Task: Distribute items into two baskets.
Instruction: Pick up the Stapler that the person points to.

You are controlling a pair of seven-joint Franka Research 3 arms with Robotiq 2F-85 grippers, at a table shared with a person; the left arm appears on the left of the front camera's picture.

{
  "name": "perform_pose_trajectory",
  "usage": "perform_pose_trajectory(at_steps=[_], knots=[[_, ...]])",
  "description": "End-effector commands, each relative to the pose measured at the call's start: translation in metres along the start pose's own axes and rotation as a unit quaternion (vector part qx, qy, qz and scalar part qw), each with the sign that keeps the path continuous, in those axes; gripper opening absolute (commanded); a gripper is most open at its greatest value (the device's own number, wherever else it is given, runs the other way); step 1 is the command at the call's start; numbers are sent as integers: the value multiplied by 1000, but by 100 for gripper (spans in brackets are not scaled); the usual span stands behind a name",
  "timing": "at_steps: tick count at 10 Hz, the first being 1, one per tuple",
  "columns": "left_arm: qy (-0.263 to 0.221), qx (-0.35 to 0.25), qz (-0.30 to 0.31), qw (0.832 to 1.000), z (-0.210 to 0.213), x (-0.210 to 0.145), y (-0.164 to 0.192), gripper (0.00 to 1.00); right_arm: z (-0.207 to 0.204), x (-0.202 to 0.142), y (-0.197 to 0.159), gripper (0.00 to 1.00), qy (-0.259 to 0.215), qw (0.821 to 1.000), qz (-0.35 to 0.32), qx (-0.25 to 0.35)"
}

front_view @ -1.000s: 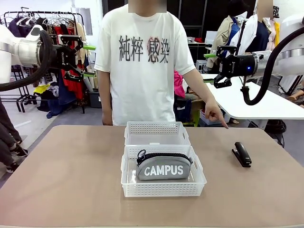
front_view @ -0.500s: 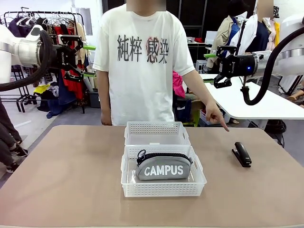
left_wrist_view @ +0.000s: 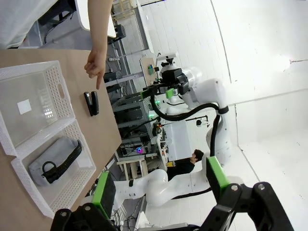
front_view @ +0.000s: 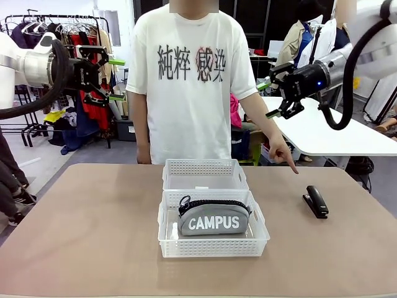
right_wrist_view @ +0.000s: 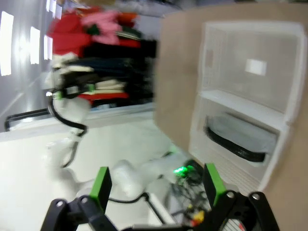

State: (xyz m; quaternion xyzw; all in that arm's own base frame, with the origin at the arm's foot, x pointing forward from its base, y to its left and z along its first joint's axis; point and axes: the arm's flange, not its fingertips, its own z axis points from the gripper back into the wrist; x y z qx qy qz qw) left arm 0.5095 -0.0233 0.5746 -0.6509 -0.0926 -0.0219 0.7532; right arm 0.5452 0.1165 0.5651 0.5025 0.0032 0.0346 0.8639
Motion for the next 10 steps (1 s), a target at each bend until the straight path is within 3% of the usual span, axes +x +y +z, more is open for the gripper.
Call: perform_pose_trajectory(at_steps=[1,3,5,8,10], knots=[[0,-1,-1,1000,1,-1,-2,100,-8,3,22,100,6,992,22,-126],[0,-1,-1,1000,1,-1,-2,100,-8,4,29,100,14,970,50,-237],[0,-1,-1,1000,1,-1,-2,100,-8,3,17,100,32,927,59,-369],[0,-1,-1,1000,1,-1,-2,100,4,-9,-16,100,18,889,61,-453],[0,-1,-1,1000,1,-1,-2,100,15,-23,-41,100,-11,885,49,-463]])
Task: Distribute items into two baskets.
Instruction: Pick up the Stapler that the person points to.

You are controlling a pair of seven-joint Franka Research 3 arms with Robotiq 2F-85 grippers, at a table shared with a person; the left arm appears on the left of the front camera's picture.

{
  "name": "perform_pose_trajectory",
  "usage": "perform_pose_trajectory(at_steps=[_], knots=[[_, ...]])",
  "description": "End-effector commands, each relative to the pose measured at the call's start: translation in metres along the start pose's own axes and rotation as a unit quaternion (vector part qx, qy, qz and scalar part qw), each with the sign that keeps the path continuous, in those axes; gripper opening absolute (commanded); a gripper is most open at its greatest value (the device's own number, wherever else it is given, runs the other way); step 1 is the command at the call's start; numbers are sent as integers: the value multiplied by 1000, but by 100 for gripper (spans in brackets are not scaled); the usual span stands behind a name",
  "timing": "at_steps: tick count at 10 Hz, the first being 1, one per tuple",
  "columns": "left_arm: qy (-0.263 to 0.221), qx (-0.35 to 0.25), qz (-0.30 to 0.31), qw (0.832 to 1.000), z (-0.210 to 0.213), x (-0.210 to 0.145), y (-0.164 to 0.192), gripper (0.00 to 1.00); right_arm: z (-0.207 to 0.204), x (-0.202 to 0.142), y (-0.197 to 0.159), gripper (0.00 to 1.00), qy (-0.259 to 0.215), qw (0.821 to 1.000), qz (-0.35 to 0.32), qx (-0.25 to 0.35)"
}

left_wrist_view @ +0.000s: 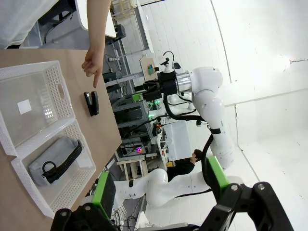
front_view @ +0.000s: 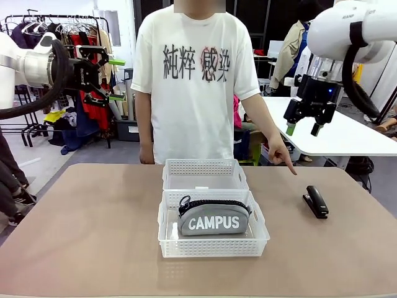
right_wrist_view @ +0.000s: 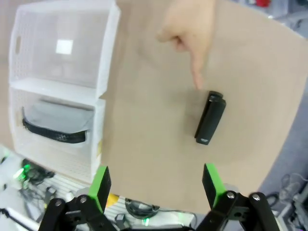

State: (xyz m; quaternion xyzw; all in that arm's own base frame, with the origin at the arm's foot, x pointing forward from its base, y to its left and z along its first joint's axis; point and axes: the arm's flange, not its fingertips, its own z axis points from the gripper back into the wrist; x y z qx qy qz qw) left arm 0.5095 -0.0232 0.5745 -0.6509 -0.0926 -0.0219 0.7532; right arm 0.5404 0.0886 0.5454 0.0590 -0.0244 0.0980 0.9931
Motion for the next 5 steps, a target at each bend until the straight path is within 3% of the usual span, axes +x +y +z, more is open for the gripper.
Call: perform_pose_trajectory(at_steps=[1,3,4,5], knots=[[0,-1,-1,1000,1,-1,-2,100,-15,-22,-13,100,-21,999,-44,-7],[0,-1,-1,1000,1,-1,-2,100,-18,-21,-25,100,-43,998,-49,7],[0,-1,-1,1000,1,-1,-2,100,-13,-14,-20,100,-14,1000,-27,-4],[0,-1,-1,1000,1,-1,-2,100,-13,-14,-20,100,-14,1000,-27,-4]])
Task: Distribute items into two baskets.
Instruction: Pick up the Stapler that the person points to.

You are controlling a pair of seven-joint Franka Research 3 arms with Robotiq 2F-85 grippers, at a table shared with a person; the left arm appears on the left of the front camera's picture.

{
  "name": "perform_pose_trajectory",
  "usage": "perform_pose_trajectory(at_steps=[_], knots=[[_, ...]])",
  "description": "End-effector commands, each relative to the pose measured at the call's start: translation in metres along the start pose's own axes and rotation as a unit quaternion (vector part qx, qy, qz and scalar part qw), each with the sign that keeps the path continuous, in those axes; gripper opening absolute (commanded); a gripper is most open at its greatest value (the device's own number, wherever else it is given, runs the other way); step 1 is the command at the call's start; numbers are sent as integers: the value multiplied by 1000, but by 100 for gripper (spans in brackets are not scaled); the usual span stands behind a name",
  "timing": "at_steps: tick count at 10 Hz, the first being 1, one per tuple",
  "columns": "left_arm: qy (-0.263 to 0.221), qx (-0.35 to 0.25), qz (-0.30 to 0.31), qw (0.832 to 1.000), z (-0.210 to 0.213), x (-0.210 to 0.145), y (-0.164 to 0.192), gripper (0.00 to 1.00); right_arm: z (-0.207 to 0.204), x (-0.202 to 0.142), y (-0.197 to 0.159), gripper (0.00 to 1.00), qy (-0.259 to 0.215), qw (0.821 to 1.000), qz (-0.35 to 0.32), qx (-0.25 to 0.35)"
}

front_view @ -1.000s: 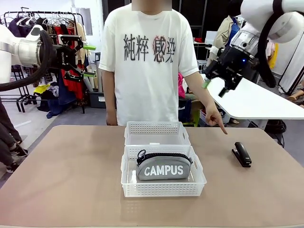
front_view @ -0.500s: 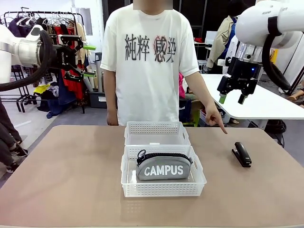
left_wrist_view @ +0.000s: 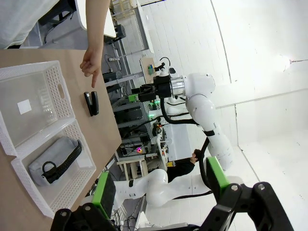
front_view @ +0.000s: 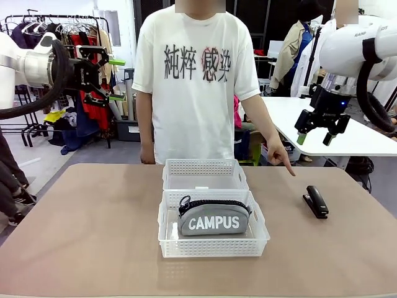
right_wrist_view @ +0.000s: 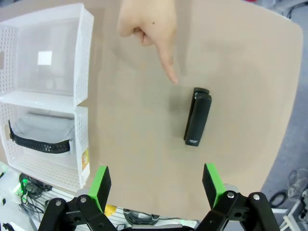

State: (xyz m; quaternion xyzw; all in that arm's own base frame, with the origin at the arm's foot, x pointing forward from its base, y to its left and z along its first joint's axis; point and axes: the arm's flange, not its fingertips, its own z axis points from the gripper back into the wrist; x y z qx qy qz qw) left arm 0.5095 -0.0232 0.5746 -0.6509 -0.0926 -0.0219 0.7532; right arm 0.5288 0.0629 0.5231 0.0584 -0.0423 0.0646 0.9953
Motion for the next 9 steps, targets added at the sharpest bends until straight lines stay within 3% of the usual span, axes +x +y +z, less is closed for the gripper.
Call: perform_pose_trajectory(at_steps=[1,4,9], knots=[[0,-1,-1,1000,0,-1,-2,100,5,3,5,100,6,1000,6,-1],[0,-1,-1,1000,0,-1,-2,100,1,0,5,100,3,1000,5,0],[0,-1,-1,1000,0,-1,-2,100,-51,-15,-29,100,4,998,25,-57]])
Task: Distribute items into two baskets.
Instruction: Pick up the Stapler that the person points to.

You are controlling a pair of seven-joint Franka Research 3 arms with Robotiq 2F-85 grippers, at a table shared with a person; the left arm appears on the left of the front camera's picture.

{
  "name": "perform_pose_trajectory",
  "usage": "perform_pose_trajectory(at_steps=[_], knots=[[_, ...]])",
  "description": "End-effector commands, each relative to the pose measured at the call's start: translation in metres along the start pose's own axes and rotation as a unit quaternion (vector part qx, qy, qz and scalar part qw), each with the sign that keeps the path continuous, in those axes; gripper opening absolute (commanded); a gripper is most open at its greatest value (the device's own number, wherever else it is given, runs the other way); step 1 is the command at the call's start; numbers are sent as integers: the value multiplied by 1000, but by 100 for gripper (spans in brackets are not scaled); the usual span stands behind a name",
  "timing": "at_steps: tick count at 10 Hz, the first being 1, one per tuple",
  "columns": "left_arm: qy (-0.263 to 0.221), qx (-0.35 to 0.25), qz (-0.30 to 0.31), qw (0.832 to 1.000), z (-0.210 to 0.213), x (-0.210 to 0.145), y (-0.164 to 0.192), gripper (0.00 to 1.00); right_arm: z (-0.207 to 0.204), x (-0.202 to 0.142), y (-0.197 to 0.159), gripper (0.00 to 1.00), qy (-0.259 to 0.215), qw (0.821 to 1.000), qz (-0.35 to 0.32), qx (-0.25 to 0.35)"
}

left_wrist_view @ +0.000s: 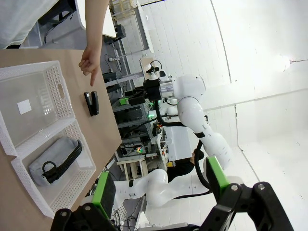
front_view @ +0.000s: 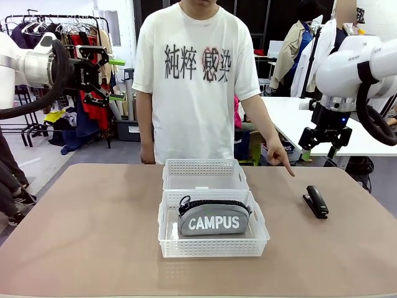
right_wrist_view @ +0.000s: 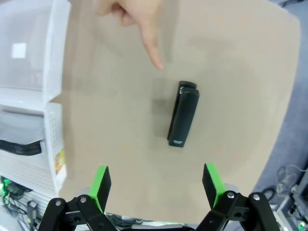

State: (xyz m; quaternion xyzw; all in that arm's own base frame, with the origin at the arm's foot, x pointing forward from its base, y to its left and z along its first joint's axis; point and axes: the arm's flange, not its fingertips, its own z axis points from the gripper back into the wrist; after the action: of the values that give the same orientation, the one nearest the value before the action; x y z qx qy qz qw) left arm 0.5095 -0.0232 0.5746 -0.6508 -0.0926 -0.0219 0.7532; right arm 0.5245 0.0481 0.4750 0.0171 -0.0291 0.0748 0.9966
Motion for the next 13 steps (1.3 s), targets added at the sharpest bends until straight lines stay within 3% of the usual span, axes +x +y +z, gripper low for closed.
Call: perform_pose_trajectory(at_steps=[1,8,10,13], knots=[[0,-1,-1,1000,0,-1,-2,100,-17,-7,-14,100,-25,999,11,-25],[0,-1,-1,1000,0,-1,-2,100,-59,-17,-36,100,-20,999,14,-38],[0,-1,-1,1000,0,-1,-2,100,-77,-23,-36,100,-29,999,9,-16],[0,-1,-1,1000,0,-1,-2,100,-102,-21,-38,100,-34,999,-21,-18]])
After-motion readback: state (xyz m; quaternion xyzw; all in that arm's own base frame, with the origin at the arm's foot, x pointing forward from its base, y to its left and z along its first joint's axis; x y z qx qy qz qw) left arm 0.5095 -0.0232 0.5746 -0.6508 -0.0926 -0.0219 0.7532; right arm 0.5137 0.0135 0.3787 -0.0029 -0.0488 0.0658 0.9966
